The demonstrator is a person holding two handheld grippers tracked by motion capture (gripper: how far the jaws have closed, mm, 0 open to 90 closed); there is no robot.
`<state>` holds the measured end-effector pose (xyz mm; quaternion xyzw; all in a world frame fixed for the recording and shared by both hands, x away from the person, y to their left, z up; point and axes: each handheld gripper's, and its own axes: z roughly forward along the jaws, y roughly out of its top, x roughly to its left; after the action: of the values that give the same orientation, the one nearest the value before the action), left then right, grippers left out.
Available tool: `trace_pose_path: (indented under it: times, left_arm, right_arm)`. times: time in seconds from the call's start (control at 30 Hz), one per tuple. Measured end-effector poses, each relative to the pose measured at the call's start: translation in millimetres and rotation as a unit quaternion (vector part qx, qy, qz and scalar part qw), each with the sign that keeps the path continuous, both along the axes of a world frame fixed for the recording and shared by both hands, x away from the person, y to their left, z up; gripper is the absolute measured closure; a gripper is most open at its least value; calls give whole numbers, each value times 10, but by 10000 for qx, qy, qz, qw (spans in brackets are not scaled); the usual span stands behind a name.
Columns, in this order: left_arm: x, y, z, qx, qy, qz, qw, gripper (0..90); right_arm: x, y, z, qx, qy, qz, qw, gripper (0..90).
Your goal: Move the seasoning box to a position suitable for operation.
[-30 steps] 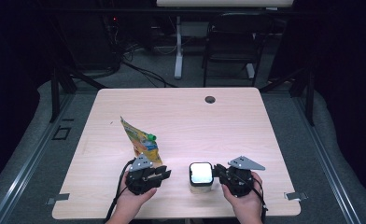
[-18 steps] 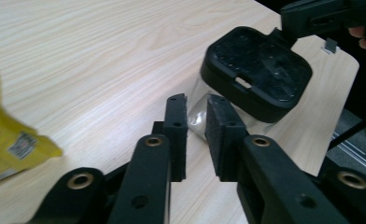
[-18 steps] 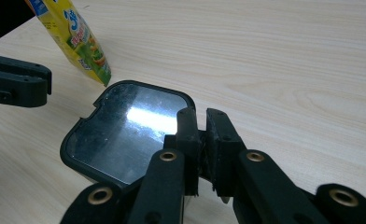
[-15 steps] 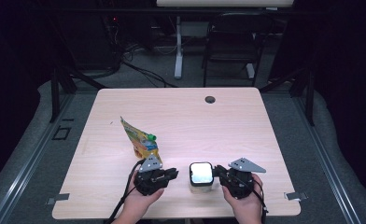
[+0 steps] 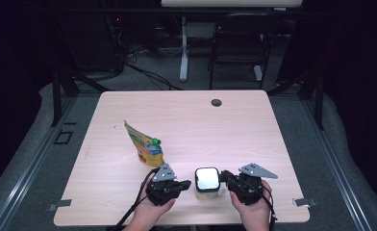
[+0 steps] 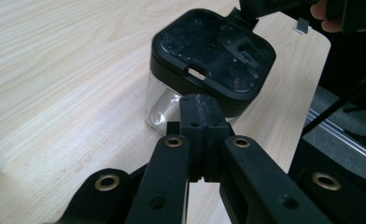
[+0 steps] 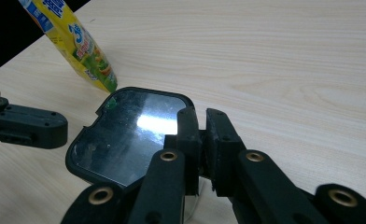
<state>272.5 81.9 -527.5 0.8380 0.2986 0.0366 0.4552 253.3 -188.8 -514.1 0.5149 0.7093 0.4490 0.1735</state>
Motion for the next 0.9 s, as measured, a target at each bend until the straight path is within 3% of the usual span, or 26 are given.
trace_pose_path:
  times: [0.33,0.67,0.8,0.9]
  left_arm:
    - [-17,-110,-27,173,46,-195,9996,900]
    - [-8,-107,-13,188,69,-148,9997,900]
    - [8,-93,18,-16,102,-164,9998,900]
    - [6,-104,45,91,12,-145,9999,900]
  right_arm:
    - [1,10,-6,9,-19,4,10000,846]
    - [-6,17,-6,33,-6,-54,10000,847]
    - [-7,17,-8,69,6,-59,10000,847]
    - [-8,26,-10,101,16,-58,9999,848]
